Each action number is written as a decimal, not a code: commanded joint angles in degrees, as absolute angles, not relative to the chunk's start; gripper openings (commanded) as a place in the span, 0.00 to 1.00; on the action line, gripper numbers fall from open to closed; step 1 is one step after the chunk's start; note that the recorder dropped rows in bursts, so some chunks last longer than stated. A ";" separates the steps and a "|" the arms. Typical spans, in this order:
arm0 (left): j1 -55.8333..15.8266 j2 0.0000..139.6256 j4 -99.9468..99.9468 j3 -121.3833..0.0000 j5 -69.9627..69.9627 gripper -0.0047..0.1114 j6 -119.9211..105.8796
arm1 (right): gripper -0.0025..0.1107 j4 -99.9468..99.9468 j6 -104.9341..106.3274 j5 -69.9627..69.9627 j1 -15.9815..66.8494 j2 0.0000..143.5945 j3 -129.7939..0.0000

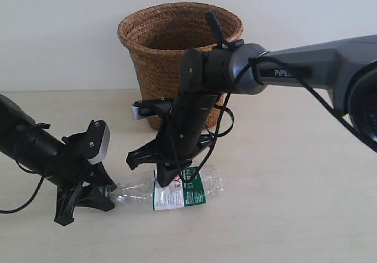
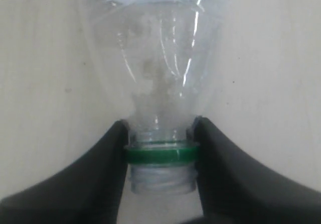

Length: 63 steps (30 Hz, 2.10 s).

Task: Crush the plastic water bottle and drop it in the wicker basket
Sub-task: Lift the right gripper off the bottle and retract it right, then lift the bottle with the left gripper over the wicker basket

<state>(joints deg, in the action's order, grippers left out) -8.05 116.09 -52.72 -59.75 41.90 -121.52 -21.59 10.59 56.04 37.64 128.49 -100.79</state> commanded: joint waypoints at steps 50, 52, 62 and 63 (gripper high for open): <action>-8.71 89.92 -69.79 -59.65 46.84 0.07 -107.17 | 0.02 -22.20 -3.53 -17.72 30.32 28.85 -1.34; -8.71 87.80 -73.21 -59.65 46.74 0.07 -105.70 | 0.02 -22.20 -3.66 -16.92 30.32 28.10 -1.21; -17.50 90.44 -91.87 -72.21 27.73 0.07 -100.90 | 0.02 -21.97 -3.66 -15.55 30.32 27.98 -1.21; -18.13 92.60 -91.87 -74.40 25.67 0.08 -98.80 | 0.02 -21.97 -3.66 -15.25 30.32 27.98 -1.21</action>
<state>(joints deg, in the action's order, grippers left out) -15.42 88.09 -89.76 -68.91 33.73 -103.60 -22.32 -3.59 -16.03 30.68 28.23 -1.55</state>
